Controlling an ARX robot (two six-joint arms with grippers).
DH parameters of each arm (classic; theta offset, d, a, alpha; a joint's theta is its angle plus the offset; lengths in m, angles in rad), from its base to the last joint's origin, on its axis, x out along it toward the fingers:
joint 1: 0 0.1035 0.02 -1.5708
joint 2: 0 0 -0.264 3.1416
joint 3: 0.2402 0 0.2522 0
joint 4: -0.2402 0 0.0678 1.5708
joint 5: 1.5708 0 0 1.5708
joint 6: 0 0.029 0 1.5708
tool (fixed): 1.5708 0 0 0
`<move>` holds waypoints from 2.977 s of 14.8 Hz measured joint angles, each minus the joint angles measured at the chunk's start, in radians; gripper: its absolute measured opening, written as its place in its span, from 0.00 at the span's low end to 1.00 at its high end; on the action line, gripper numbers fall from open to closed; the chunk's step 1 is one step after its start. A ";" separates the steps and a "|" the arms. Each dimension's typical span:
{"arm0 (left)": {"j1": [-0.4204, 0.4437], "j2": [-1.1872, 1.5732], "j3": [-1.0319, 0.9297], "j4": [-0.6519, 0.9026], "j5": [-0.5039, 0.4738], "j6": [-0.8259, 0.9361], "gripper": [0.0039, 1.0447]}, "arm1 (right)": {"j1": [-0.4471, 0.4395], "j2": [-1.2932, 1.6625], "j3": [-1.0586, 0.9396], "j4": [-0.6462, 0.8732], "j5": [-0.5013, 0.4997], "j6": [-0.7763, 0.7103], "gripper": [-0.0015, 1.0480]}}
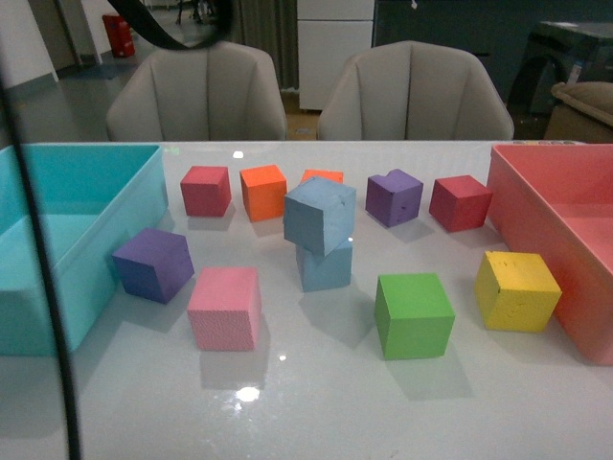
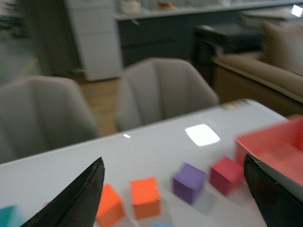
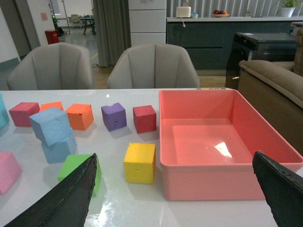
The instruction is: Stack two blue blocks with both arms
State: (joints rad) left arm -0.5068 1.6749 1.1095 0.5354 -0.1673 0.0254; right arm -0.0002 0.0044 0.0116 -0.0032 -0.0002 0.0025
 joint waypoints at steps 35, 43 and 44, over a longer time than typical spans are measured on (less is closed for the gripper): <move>0.504 -1.487 -1.099 -0.348 0.167 -0.025 0.01 | 0.000 0.000 0.000 0.000 0.000 0.000 0.94; 0.504 -1.666 -1.098 -0.539 0.167 -0.026 0.53 | 0.000 0.000 0.000 0.000 0.000 0.000 0.94; 0.504 -1.666 -1.098 -0.539 0.167 -0.025 0.57 | 0.000 0.000 0.000 0.000 0.000 0.000 0.94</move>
State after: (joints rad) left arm -0.0029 0.0090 0.0113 -0.0032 -0.0002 0.0002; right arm -0.0002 0.0044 0.0116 -0.0036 -0.0002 0.0021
